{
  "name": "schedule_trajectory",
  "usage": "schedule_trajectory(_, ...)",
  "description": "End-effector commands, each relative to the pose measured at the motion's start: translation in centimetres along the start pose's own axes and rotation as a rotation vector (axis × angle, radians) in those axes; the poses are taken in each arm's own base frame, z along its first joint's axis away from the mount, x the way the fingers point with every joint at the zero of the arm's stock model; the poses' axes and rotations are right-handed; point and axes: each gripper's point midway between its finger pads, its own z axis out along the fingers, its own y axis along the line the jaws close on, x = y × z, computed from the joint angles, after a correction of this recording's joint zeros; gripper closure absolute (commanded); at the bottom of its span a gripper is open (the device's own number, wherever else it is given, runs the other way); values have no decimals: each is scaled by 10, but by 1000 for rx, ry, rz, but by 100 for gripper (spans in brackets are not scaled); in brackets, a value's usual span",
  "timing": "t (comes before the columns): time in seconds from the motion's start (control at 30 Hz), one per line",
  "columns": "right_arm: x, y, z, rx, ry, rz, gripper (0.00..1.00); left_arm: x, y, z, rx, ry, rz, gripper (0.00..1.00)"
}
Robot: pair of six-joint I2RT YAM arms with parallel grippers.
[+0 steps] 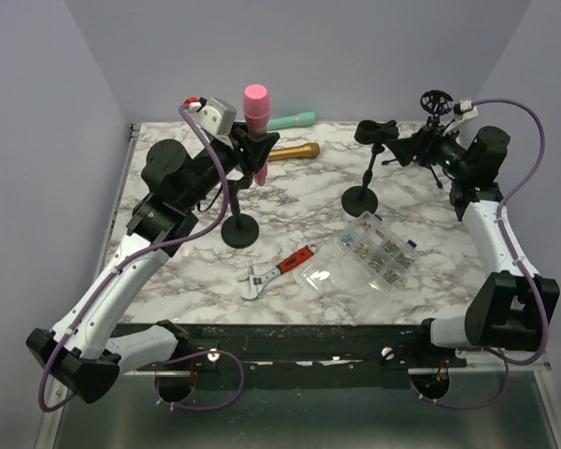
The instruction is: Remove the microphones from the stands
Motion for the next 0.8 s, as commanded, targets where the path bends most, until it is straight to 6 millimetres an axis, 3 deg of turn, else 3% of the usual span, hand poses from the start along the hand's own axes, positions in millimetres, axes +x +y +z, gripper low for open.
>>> schedule_trajectory(0.0, -25, 9, -11, 83, 9, 179, 0, -14, -14, -27, 46, -47, 26, 100)
schedule_trajectory(0.17, -37, -4, -11, 247, -3, 495, 0, -5, -10, -45, 13, -52, 49, 100)
schedule_trajectory(0.3, -40, -4, 2, 232, 15, 645, 0, -2, -15, -53, 26, -62, 46, 100)
schedule_trajectory(0.53, -25, 3, 26, 245, 57, 655, 0, -7, -32, -63, 93, -103, 56, 100)
schedule_trajectory(0.77, -6, -2, 38, 287, 83, 638, 0, -6, -31, -65, 79, -113, 96, 100)
